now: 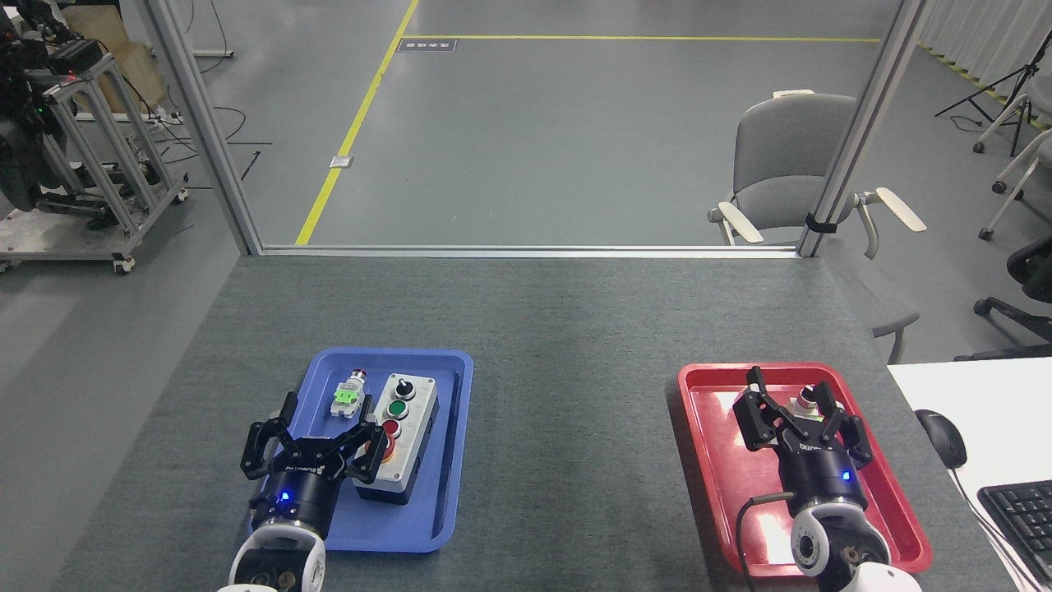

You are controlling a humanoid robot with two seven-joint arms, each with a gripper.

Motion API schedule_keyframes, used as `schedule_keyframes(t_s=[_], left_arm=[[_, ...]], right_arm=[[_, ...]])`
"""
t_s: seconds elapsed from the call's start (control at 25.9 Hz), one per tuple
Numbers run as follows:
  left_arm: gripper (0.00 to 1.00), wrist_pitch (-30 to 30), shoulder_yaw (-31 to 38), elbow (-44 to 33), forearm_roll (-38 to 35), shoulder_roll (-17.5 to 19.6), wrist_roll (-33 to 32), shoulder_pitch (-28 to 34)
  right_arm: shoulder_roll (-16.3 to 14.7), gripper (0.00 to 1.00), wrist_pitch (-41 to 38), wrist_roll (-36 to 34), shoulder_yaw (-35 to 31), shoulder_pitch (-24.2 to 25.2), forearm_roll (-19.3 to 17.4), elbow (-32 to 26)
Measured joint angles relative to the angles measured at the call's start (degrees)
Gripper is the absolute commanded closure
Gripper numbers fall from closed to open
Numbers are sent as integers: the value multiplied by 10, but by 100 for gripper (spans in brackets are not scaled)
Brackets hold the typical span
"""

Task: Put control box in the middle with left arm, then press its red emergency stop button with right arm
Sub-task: 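Lower the left gripper onto the gray control box and grasp it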

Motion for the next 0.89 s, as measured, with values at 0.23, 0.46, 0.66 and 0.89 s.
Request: schedule_keyframes(t_s=[0.23,0.46,0.66,0.89], left_arm=[[1,-2,0,0,0,0,1,-1],[1,-4,0,-1,0,1,3,-2],[0,-9,0,-10,1,0,6,1],[1,-66,-1,-20,3,-4,6,27]], right_arm=[[-3,0,28,0,28,3,29,-1],[-7,0,29,4,31,3,29,-1],[-11,0,29,6,31,7,27,4],[-13,0,19,7,30,15,27,5]])
